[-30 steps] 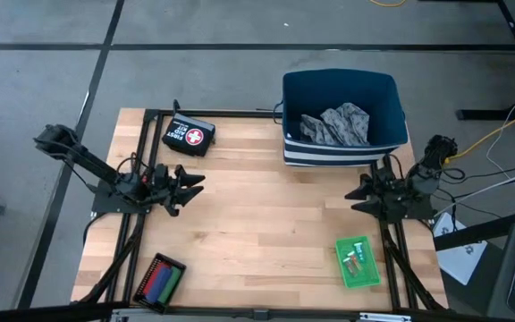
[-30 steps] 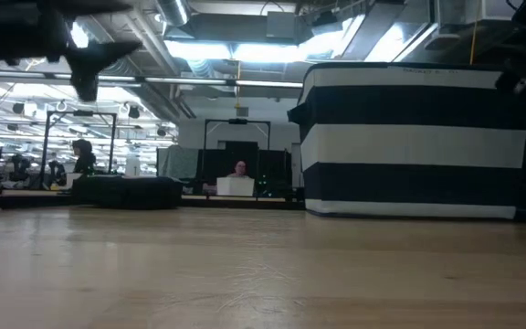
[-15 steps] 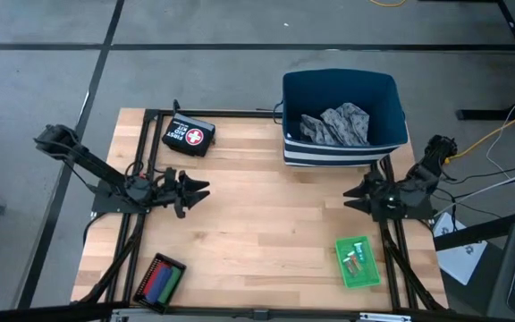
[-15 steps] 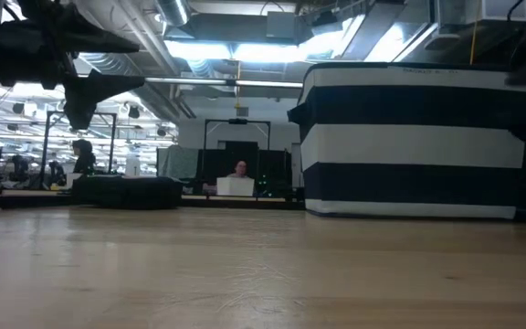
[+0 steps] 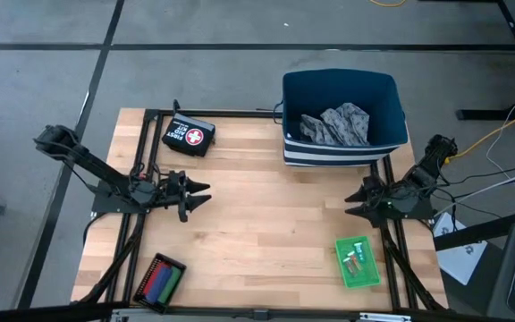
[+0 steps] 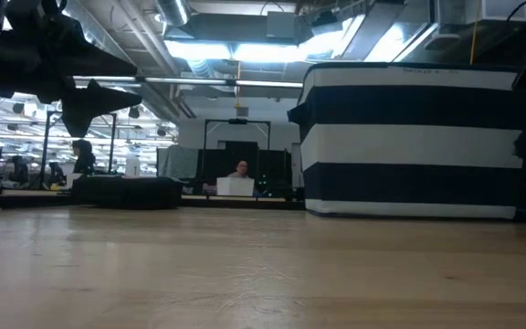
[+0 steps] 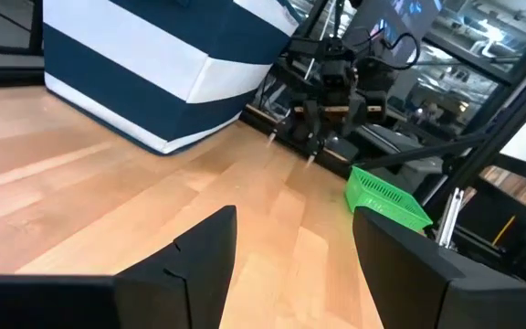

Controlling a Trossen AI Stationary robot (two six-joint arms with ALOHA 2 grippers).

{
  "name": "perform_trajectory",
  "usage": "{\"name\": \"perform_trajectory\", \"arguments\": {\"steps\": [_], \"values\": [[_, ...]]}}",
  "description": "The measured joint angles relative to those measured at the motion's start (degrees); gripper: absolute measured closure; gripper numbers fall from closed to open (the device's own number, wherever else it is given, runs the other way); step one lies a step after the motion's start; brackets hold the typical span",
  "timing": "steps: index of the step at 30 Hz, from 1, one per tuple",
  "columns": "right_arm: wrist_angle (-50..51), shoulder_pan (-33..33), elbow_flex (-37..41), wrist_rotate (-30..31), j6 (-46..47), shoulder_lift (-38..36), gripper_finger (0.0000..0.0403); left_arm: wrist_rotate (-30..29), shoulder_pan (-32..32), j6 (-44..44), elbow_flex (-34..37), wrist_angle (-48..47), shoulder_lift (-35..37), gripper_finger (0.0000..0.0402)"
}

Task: Pick & place medical supplies in basket/bin
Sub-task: Return to Home Position

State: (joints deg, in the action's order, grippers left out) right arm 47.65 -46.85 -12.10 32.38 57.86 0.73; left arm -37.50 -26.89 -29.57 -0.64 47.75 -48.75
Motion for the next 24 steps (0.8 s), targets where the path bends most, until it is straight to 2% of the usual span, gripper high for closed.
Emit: {"name": "perform_trajectory", "arguments": {"steps": [6, 10, 12, 14, 16, 18, 21, 24], "values": [[0.0, 0.0, 0.0, -14.6, 0.7, 0.0, 0.0149, 0.0, 0.0, 0.2, 0.0, 0.0, 0.0, 0.0185], [-2.1, 0.0, 0.0, -18.6, 4.5, 0.0, 0.0149, 0.0, 0.0, 0.4, 0.0, 0.0, 0.0, 0.0187], [-5.1, -0.1, 0.0, -18.5, -1.9, 0.0, 0.0149, 0.0, 0.0, 0.4, 0.0, -0.1, 0.0, 0.0187], [-10.9, -0.3, 0.0, -19.0, -13.3, 0.0, 0.0149, 0.1, -0.1, 0.4, 0.0, -1.6, 1.7, 0.0186], [-18.0, -0.3, 0.0, -23.1, -26.2, 0.0, 0.0149, 0.1, -0.1, 0.4, 0.0, -1.9, 3.6, 0.0185], [-25.4, -0.3, 0.0, -25.7, -35.2, 0.0, 0.0149, 0.0, -0.1, 0.4, 0.0, -3.2, 5.2, 0.0186], [-37.6, 0.0, -0.1, -25.2, -42.2, 0.0, 0.0149, 0.1, -0.1, 0.4, 0.0, -4.9, 7.3, 0.0187], [-47.1, 0.0, -0.1, -29.0, -46.0, -0.3, 0.0149, 0.1, -0.1, 0.4, 0.0, -6.6, 8.6, 0.0185]]}}
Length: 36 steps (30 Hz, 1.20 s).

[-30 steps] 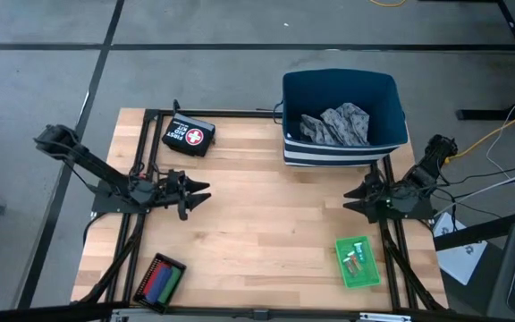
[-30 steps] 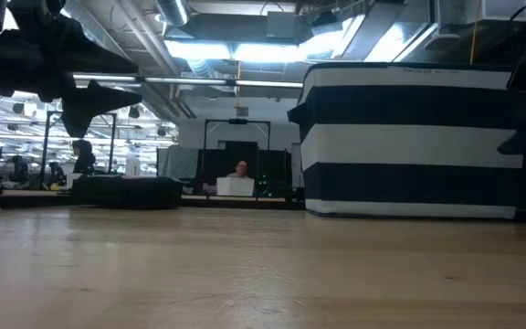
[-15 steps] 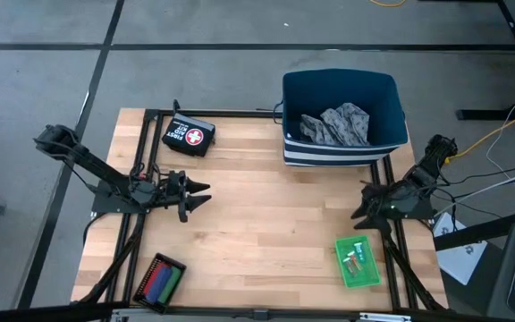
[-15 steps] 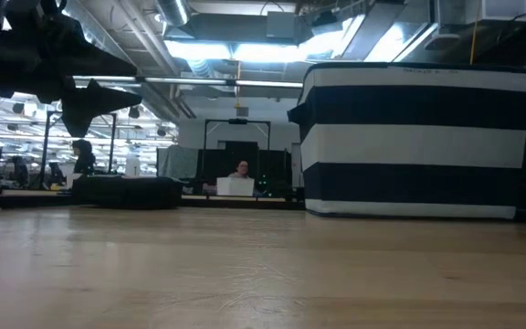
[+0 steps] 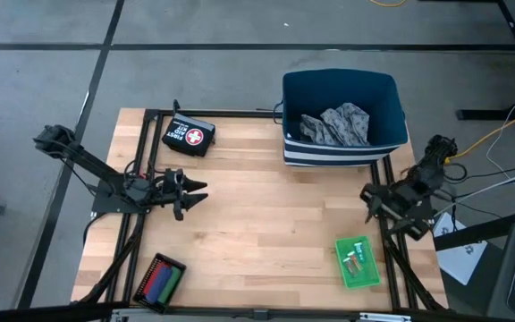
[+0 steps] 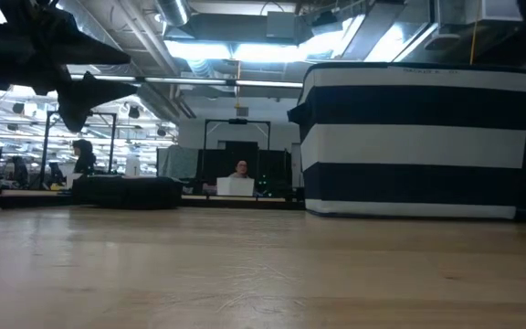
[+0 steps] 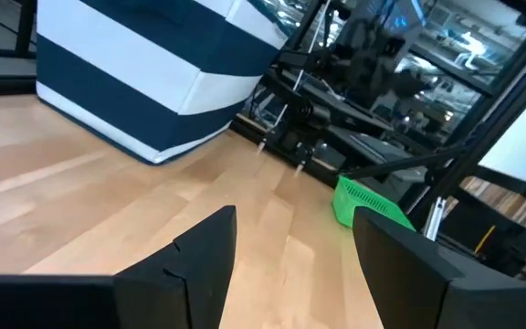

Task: Pick & place medical supplies in basket/bin
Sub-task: Return to Home Position

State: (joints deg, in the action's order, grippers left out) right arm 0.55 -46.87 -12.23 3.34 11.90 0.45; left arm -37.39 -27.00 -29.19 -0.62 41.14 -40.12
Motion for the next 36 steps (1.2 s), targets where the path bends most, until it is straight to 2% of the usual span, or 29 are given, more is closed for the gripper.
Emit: {"name": "perform_trajectory", "arguments": {"steps": [5, 12, 16, 20, 26, 30, 32, 36], "values": [[-10.1, 0.0, 0.0, -5.7, -6.1, -0.5, 0.0149, 0.0, 0.0, 0.0, 0.0, -2.9, 0.7, 0.0187], [-14.4, 0.0, 0.0, -13.2, -8.0, -0.5, 0.0149, 0.1, 0.0, 0.0, 0.0, -7.4, 3.7, 0.0186], [-15.5, 0.0, 0.0, -13.2, -11.8, -0.5, 0.0149, 0.1, 0.0, 0.0, 0.0, -10.9, 10.9, 0.0187], [-15.2, 0.0, 0.0, -8.6, -9.6, -0.5, 0.0149, 0.1, 0.0, 0.0, 0.0, -13.1, 17.9, 0.0185], [-15.1, 0.0, 0.0, -8.2, -6.8, -0.5, 0.0149, -0.1, 0.0, -0.1, 0.0, -13.7, 30.0, 0.0186], [-15.1, 0.0, 0.0, -5.8, -6.4, -0.5, 0.0149, -0.1, 0.0, -0.1, 0.0, -17.7, 37.0, 0.0185], [-14.9, 0.0, 0.0, -5.2, -6.3, -0.5, 0.0149, -0.1, 0.0, -0.1, 0.0, -20.1, 39.8, 0.0187], [-14.9, 0.0, 0.0, -5.1, -6.3, -0.5, 0.0149, -0.4, 0.0, 0.0, 0.0, -20.7, 40.1, 0.0185]]}}
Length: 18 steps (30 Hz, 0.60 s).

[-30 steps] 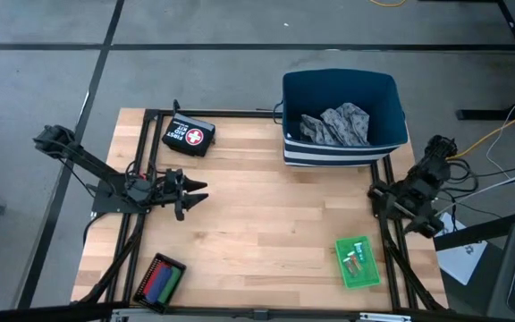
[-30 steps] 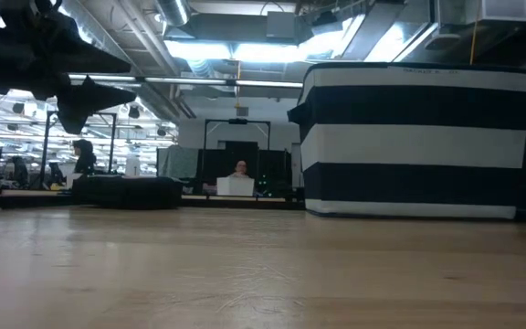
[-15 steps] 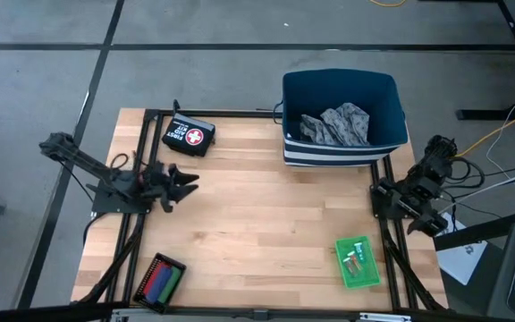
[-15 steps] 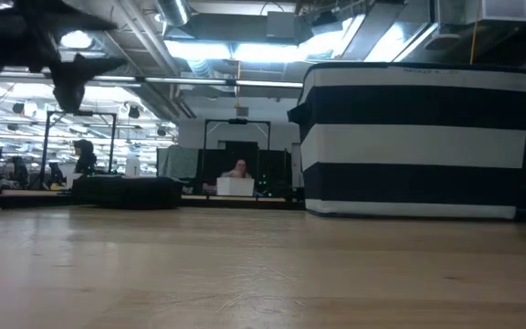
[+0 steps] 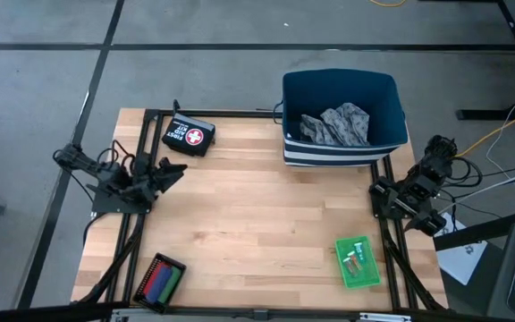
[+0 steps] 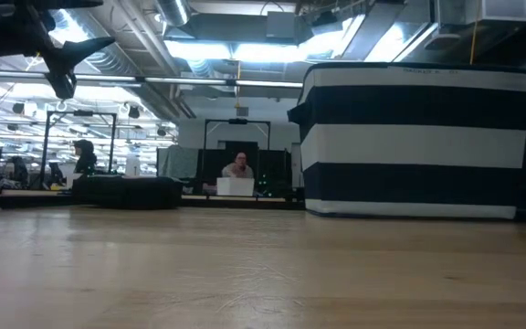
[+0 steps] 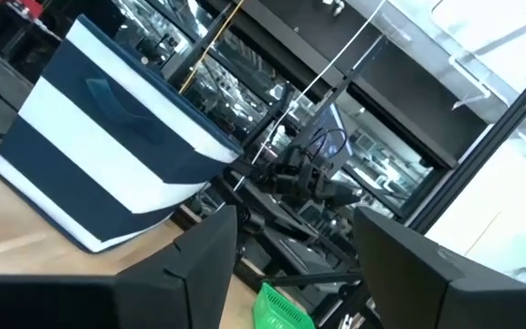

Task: Pick & place medical supplies in basket/bin
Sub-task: Return to Home Position

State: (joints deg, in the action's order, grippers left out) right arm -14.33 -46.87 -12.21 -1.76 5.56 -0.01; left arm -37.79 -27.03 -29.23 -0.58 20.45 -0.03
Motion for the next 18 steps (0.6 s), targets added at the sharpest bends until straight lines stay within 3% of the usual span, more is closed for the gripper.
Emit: {"name": "perform_trajectory", "arguments": {"steps": [5, 10, 18], "values": [[2.4, 0.0, 0.0, 2.4, 0.4, 0.0, 0.0149, 0.0, 0.0, 0.0, 0.0, -1.0, 0.0, 0.0187], [10.6, 0.0, 0.3, 10.0, 4.0, 0.0, 0.0149, 0.0, 0.0, 0.0, 0.0, -15.0, 0.0, 0.0185], [5.4, 0.0, 8.6, 14.2, 7.3, 0.0, 0.0149, 0.5, 0.0, 2.4, 0.0, -16.3, -1.7, 0.0186]]}}
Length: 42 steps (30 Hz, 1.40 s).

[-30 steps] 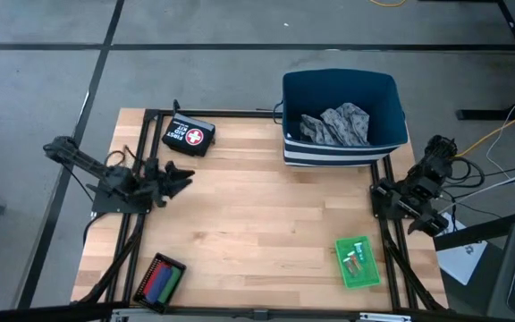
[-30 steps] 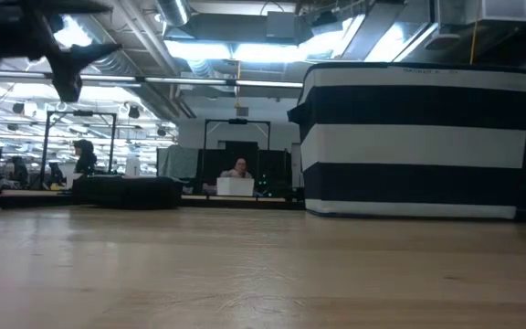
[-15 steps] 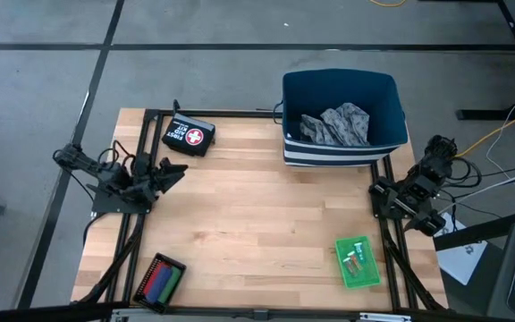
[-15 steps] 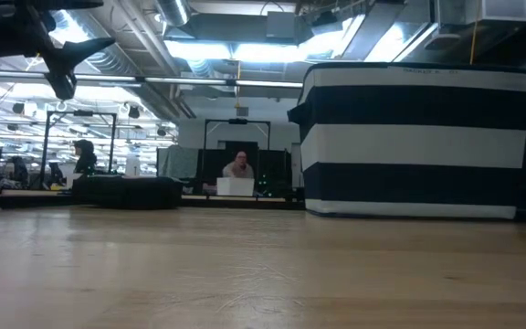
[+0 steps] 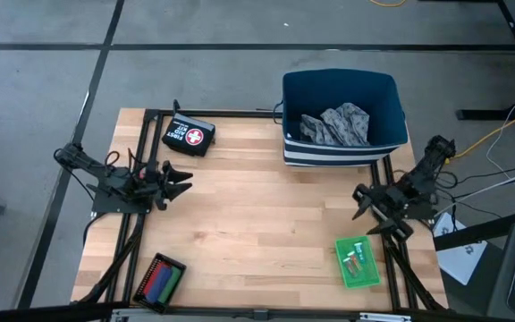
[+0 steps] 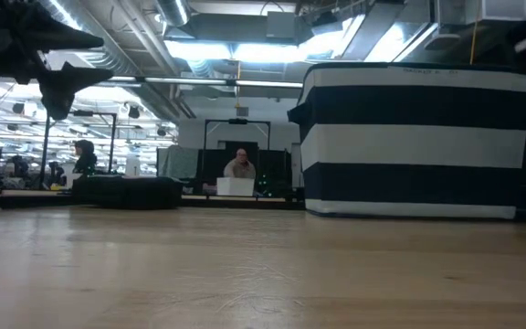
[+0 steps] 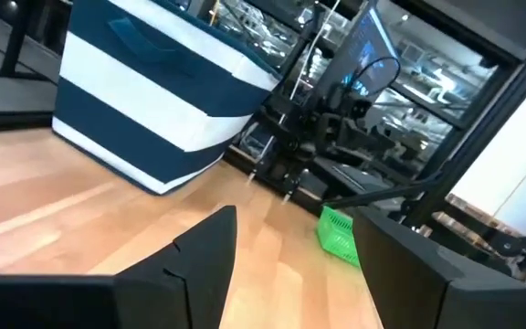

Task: Pick & place medical supplies in basket/bin
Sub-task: Return to Home Position

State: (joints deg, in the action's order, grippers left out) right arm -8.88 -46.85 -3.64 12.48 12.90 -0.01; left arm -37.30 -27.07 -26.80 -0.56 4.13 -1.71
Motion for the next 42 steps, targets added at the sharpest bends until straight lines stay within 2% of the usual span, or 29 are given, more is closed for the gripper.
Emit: {"name": "perform_trajectory", "arguments": {"steps": [2, 7, 10, 13, 22, 27, 34, 42], "values": [[-3.2, 0.0, 2.9, 0.2, 0.8, 0.0, 0.0149, 0.4, 0.2, 0.1, 0.0, 0.0, -0.2, 0.0185], [-2.1, 0.1, 2.8, 0.4, 1.6, 0.1, 0.0149, 0.4, 0.3, -0.8, 0.0, 0.4, 1.7, 0.0187], [-8.7, 0.0, 2.7, -4.8, -1.7, 0.0, 0.0149, 0.4, 0.3, -0.9, 0.0, 0.4, 1.7, 0.0186], [-10.3, 0.0, 2.7, -8.6, -4.2, 0.0, 0.0149, 0.8, 0.3, -0.9, 0.0, 0.4, 1.7, 0.0185], [-0.5, 0.0, 2.7, -8.7, 1.7, 0.0, 0.0149, 1.0, 0.3, -0.9, 0.0, 0.5, 1.6, 0.0185], [0.0, 0.0, 2.7, -7.8, -0.3, 0.0, 0.0149, 0.9, 0.3, -0.9, 0.0, 0.6, 1.6, 0.0187], [7.8, 0.0, 2.7, -6.9, -2.0, 0.0, 0.0149, 0.9, 0.3, -0.9, 0.0, 0.8, 1.6, 0.0187], [7.6, 0.1, 2.8, -7.3, -5.0, 0.2, 0.0149, 0.9, 0.3, -0.9, 0.0, 0.8, 1.6, 0.0186]]}}
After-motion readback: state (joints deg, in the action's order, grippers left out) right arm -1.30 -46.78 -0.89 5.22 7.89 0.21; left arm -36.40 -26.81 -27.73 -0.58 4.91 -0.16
